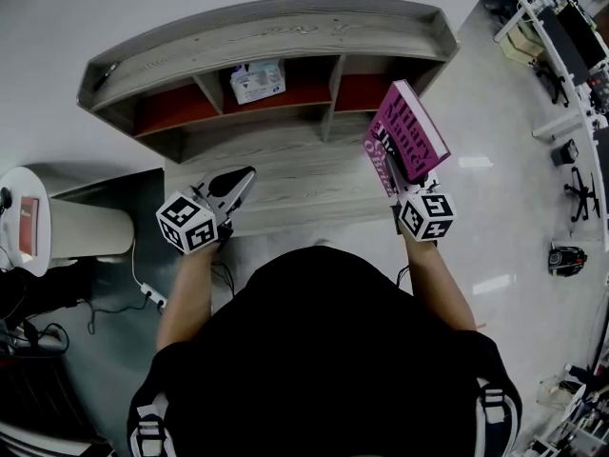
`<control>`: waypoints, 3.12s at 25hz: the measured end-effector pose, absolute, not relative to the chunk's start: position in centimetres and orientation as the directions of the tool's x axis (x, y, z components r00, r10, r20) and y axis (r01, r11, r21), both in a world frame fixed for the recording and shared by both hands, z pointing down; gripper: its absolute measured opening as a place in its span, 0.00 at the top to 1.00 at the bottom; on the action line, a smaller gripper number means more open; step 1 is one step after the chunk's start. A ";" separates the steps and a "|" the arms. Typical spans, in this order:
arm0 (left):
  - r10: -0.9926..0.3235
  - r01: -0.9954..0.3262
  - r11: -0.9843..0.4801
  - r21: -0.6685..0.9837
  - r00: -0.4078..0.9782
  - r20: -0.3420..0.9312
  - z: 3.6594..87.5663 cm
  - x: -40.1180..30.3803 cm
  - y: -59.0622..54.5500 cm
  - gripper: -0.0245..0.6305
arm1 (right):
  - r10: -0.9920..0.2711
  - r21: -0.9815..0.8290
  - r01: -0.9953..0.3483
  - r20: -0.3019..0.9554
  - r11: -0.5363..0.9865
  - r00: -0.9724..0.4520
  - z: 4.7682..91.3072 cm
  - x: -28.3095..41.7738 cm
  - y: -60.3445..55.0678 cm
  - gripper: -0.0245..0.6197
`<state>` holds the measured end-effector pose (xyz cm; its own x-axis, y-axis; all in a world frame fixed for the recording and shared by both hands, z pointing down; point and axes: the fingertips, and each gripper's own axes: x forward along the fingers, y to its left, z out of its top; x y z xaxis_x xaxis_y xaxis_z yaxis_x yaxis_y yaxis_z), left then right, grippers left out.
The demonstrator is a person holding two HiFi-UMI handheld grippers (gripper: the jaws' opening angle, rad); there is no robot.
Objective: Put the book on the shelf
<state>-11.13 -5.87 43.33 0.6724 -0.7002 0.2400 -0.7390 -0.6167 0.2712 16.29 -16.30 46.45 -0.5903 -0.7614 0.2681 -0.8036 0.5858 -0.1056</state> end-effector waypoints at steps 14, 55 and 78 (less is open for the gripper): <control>-0.710 -0.747 -0.604 0.278 0.662 0.240 43.6 -9.6 -8.2 0.93 | -0.756 -0.106 -0.797 0.264 0.594 -0.599 46.6 17.8 -19.1 0.73; -0.745 -0.771 -0.587 0.247 0.634 0.209 43.2 -7.0 -11.2 0.93 | -0.749 -0.097 -0.783 0.242 0.614 -0.617 47.1 19.1 -21.4 0.73; -0.648 -0.697 -0.669 0.259 0.717 0.255 43.8 -9.3 -14.9 0.93 | -0.793 -0.107 -0.835 0.266 0.540 -0.548 48.6 16.5 -23.2 0.73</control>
<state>-9.31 -14.92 43.84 0.7174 -0.6484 0.2548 -0.6966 -0.6691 0.2588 16.45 -23.24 48.59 -0.5476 -0.7933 0.2660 -0.8346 0.5403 -0.1069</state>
